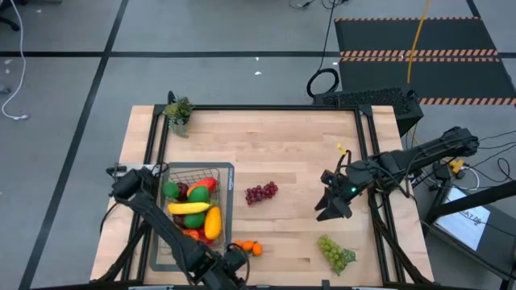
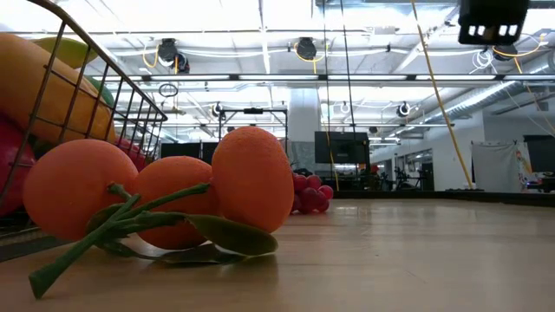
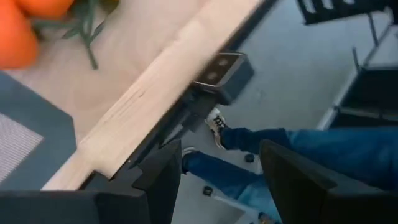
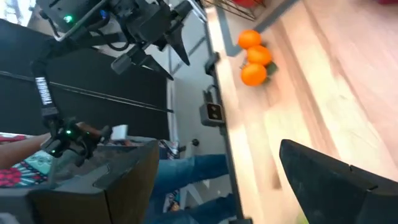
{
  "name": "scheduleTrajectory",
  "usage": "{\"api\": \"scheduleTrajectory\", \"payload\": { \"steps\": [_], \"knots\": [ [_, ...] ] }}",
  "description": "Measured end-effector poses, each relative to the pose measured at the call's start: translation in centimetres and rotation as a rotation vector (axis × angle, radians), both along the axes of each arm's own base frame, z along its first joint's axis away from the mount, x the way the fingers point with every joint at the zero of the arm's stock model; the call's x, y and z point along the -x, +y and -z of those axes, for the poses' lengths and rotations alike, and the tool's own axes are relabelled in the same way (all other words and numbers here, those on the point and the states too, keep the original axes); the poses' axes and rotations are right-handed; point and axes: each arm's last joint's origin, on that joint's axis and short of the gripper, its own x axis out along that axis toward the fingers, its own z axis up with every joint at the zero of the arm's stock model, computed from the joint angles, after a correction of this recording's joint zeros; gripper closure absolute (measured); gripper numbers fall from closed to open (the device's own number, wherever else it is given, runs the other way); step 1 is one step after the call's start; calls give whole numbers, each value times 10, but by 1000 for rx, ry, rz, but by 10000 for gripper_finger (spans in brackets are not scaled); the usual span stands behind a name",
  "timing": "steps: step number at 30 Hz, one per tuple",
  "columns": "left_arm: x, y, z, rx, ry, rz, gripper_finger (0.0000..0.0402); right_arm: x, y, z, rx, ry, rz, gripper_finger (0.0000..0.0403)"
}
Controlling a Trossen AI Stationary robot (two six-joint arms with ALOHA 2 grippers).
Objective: Build produce basket
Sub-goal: Put the tangerines into the wire basket
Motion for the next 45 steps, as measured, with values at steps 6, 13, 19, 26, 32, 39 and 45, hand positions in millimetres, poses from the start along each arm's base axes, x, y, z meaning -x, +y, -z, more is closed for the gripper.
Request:
{"api": "scheduleTrajectory", "payload": {
  "steps": [6, 13, 19, 26, 32, 39, 45],
  "knots": [
    [-10, 6, 21, 13, 94, -135, 186, 9, -3, 2, 15, 60, 5, 74],
    [-20, 19, 35, 11, 158, -309, 186, 10, -4, 2, 7, 67, 45, 74],
    [-33, 30, 50, -17, 185, -364, 186, 9, -5, 2, 5, 72, 79, 74],
    [-43, 41, 65, -55, 205, -393, 186, 9, -5, 1, -24, 82, 95, 74],
    [-45, 45, 69, -51, 246, -383, 186, 8, -5, 0, -45, 90, 107, 74],
    [-38, 40, 70, -64, 273, -370, 186, 8, -5, 1, -51, 95, 115, 74],
    [-35, 44, 72, -130, 279, -365, 188, 8, -5, 1, -42, 90, 131, 74]
  ]
}}
